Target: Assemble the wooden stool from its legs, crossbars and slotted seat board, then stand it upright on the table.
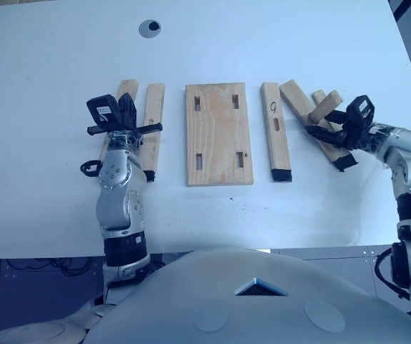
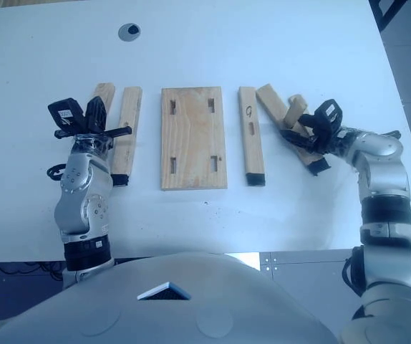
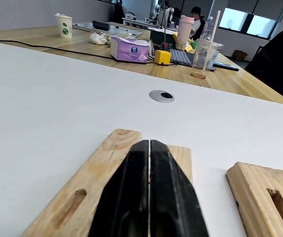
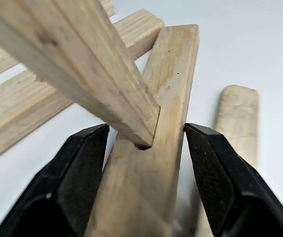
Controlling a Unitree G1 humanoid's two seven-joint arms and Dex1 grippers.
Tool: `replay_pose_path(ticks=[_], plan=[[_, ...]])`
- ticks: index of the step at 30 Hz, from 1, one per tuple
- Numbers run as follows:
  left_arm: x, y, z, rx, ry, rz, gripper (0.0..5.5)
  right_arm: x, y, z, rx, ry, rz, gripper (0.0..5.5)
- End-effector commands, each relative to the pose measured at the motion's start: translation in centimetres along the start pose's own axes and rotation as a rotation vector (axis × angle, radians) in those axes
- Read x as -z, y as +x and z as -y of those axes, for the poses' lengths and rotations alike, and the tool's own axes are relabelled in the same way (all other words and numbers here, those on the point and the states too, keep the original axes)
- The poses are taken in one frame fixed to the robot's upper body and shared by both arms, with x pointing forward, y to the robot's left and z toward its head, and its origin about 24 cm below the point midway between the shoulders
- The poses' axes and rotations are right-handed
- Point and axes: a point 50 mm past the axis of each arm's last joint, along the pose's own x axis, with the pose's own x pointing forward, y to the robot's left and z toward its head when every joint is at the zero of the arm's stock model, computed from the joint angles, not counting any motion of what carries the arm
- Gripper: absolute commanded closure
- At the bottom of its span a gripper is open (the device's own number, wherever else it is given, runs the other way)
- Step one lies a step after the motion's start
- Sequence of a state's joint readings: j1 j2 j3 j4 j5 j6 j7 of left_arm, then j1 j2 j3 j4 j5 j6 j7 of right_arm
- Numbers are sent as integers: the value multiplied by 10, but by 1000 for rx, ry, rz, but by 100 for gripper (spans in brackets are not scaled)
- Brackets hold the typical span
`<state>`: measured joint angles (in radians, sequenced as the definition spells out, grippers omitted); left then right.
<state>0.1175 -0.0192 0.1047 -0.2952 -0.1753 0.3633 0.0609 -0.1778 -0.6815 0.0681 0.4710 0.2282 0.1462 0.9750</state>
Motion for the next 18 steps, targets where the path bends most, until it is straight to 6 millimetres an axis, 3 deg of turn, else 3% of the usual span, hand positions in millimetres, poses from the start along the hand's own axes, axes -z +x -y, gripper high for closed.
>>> replay_pose_path(ticks=[1,7,12,18], plan=[[0,-1,-1,-17,1,10,550,72,7,-27,-49,175,-268,270],[0,-1,-3,-22,6,10,550,94,11,-27,-33,183,-345,270],[1,0,-2,-33,-2,14,550,89,24,-24,-27,199,-273,270],[0,1,-4,-32,-2,19,550,96,32,-31,-36,187,-248,181]])
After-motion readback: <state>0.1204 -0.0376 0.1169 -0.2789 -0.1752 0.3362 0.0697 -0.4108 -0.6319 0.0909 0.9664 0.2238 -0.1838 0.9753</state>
